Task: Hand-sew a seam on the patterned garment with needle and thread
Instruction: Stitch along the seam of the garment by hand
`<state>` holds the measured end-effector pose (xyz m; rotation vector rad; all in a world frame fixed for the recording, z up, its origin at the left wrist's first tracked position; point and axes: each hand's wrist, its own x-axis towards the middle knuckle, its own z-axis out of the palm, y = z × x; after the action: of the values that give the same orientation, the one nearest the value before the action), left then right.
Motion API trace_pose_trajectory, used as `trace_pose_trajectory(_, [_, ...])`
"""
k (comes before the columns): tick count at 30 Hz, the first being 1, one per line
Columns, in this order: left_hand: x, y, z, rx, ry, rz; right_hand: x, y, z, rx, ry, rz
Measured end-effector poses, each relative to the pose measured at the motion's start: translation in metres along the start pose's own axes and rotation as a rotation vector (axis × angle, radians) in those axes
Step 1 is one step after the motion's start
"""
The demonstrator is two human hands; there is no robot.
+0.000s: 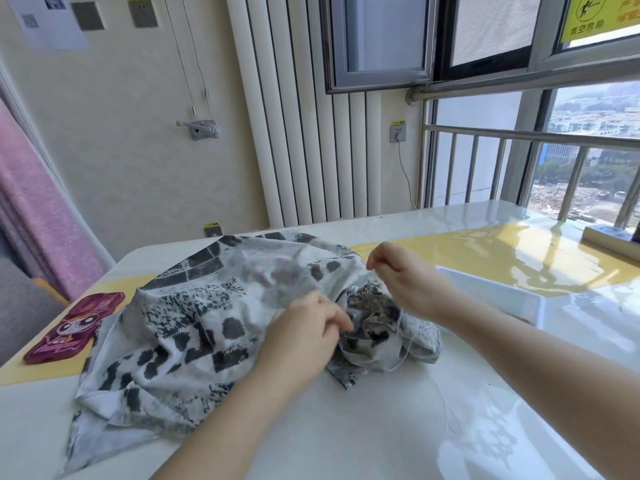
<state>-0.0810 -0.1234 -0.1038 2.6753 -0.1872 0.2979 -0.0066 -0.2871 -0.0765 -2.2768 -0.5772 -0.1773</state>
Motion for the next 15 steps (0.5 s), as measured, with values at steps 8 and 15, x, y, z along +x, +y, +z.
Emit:
trace_pose_trajectory(8, [0.001, -0.013, 0.027, 0.216, -0.093, -0.227, 0.014, 0.018, 0.026, -0.532, -0.06, 0.026])
trace_pose_trajectory(15, [0.018, -0.023, 0.019, -0.113, -0.038, -0.298, 0.02, -0.002, 0.009, -0.229, -0.098, -0.09])
